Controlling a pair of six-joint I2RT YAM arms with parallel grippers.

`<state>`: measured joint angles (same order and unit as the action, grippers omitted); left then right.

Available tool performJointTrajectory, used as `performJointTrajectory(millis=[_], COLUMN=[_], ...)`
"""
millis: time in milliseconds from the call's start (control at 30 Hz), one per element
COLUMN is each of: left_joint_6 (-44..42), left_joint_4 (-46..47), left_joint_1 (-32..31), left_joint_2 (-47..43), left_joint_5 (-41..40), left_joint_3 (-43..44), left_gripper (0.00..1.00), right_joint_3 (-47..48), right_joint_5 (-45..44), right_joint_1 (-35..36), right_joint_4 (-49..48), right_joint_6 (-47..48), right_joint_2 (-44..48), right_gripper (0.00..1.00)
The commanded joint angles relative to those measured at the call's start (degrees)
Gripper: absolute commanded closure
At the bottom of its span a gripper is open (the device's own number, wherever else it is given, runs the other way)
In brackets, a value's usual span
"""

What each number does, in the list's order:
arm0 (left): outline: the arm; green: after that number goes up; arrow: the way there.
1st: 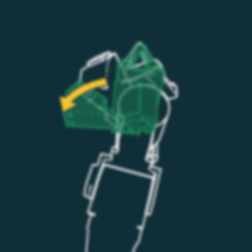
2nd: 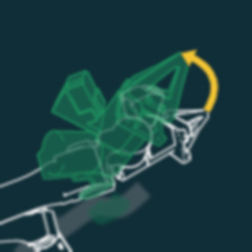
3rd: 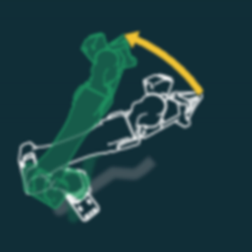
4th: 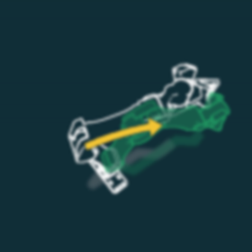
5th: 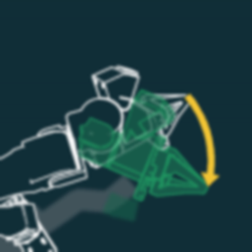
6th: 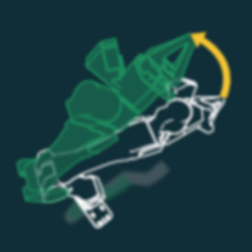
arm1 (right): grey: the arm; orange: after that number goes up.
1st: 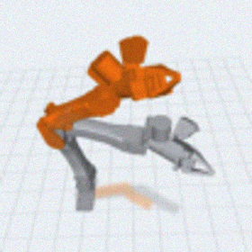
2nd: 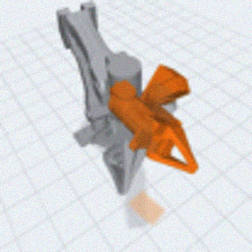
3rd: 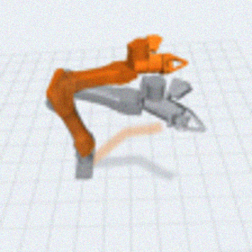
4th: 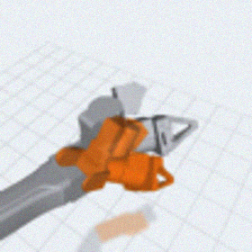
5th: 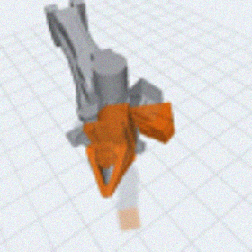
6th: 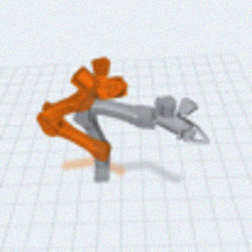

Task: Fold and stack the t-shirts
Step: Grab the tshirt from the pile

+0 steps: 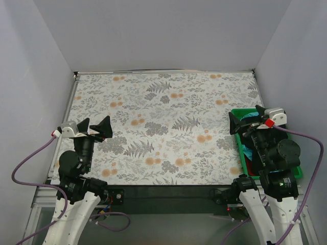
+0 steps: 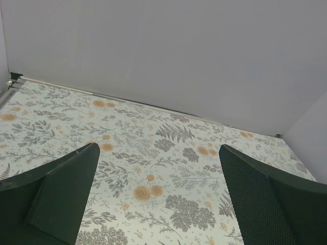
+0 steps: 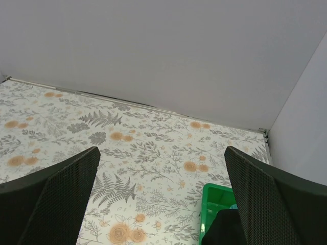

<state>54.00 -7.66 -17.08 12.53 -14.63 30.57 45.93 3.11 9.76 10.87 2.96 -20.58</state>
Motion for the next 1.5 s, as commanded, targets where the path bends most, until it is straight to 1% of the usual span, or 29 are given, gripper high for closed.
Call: performJointTrajectory(millis=[0, 33, 67, 133, 300, 433, 533, 567, 600, 633, 667, 733, 767, 833, 900, 1000, 1033, 1100, 1200, 1233, 1267, 1300, 1400, 1433, 1467], left_joint_6=[-0.3, -0.4, -0.6, -0.9, -0.7, -0.6, -0.5, -0.2, 1.5, 2.2, 2.3, 1.1, 1.0, 1.1, 0.8, 0.8, 0.7, 0.7, 0.6, 0.5, 0.3, 0.3, 0.2, 0.2, 0.2], left_joint_4=[0.5, 0.5, 0.5, 0.5, 1.0, 2.5, 3.8, 4.4, 4.8, 5.6, 5.7, 6.1, 6.3, 6.1, 6.1, 6.0, 6.0, 5.9, 5.8, 5.7, 5.7, 5.6, 5.5, 5.6, 5.6], left_joint_1=[0.2, 0.1, 0.1, 0.2, 0.2, 0.1, 0.1, 0.1, 0.2, 0.1, 0.1, -0.5, -0.8, -1.6, -2.2, -2.7, -2.8, -2.9, -2.9, -2.9, -3.0, -2.9, -3.1, -3.2, -3.2], left_joint_2=[0.6, 0.7, 1.0, 1.7, 3.4, 4.1, 3.4, 3.1, 2.4, 2.1, 1.9, 1.4, 1.2, 0.7, 0.1, -0.7, -0.8, -1.3, -1.8, -2.0, -2.1, -2.2, -2.2, -2.2, -2.1], left_joint_5=[-1.0, -1.0, -1.0, -1.0, -1.2, -1.6, -1.5, -1.5, -1.7, -1.0, -0.1, 0.8, 0.3, -0.7, -0.9, -0.6, -0.6, -0.6, -0.4, -0.4, -0.2, -0.2, -0.2, -0.1, 0.0], left_joint_3=[-0.5, -0.6, -0.7, -0.9, -1.9, -3.4, -6.4, -7.4, -8.4, -9.5, -9.5, -9.3, -9.6, -9.6, -9.6, -9.8, -9.8, -9.9, -9.9, -9.9, -9.9, -9.8, -9.8, -9.8, -9.9], left_gripper=[0.02, 0.02, 0.02, 0.02, 0.02, 0.02, 0.02, 0.02, 0.02, 0.02, 0.02, 0.02, 0.02, 0.02, 0.02, 0.02, 0.02, 0.02, 0.02, 0.02, 0.02, 0.02, 0.02, 0.02, 0.02], right_joint_3=[-0.1, -0.6, -0.8, -0.9, -0.2, 0.9, 2.4, 3.3, 4.8, 5.6, 6.2, 7.9, 8.2, 8.3, 8.3, 7.7, 7.4, 7.6, 7.7, 7.9, 8.1, 8.1, 9.4, 10.3, 11.4], right_joint_5=[-1.6, -2.8, -6.7, -9.3, -10.0, -12.3, -18.4, -21.9, -24.0, -26.3, -30.4, -33.6, -35.1, -34.7, -31.8, -29.0, -28.5, -25.5, -24.6, -24.6, -24.5, -24.5, -23.5, -22.6, -21.1], right_joint_1=[-0.1, -0.2, -0.1, -0.2, -0.2, -0.2, -0.1, -0.1, -0.3, -0.3, -0.4, -1.2, -3.1, -6.1, -11.8, -16.0, -16.5, -17.8, -18.4, -18.5, -18.5, -18.5, -18.5, -18.5, -17.9], right_joint_4=[0.3, 0.5, 0.8, 2.0, 5.6, 7.2, 10.2, 11.5, 14.6, 15.6, 16.6, 18.9, 19.3, 19.4, 19.4, 17.9, 17.4, 16.3, 15.4, 15.3, 15.5, 15.4, 15.9, 16.2, 16.7], right_joint_6=[-0.7, -1.2, -1.9, -4.0, -5.0, -9.3, -13.0, -14.8, -15.9, -16.7, -17.5, -18.0, -18.0, -18.0, -18.1, -17.9, -18.3, -19.2, -20.4, -20.5, -20.4, -20.3, -18.9, -18.5, -17.7], right_joint_2=[0.2, 0.2, 0.0, -1.0, -7.5, -13.3, -19.4, -21.4, -25.5, -27.5, -29.2, -34.0, -35.2, -38.2, -41.2, -44.7, -45.6, -47.9, -50.9, -51.5, -52.1, -51.9, -49.5, -48.6, -47.1], right_gripper=[0.02, 0.02, 0.02, 0.02, 0.02, 0.02, 0.02, 0.02, 0.02, 0.02, 0.02, 0.02, 0.02, 0.02, 0.02, 0.05, 0.11, 0.18, 0.29, 0.4, 0.48, 0.65, 0.89, 0.98, 0.99])
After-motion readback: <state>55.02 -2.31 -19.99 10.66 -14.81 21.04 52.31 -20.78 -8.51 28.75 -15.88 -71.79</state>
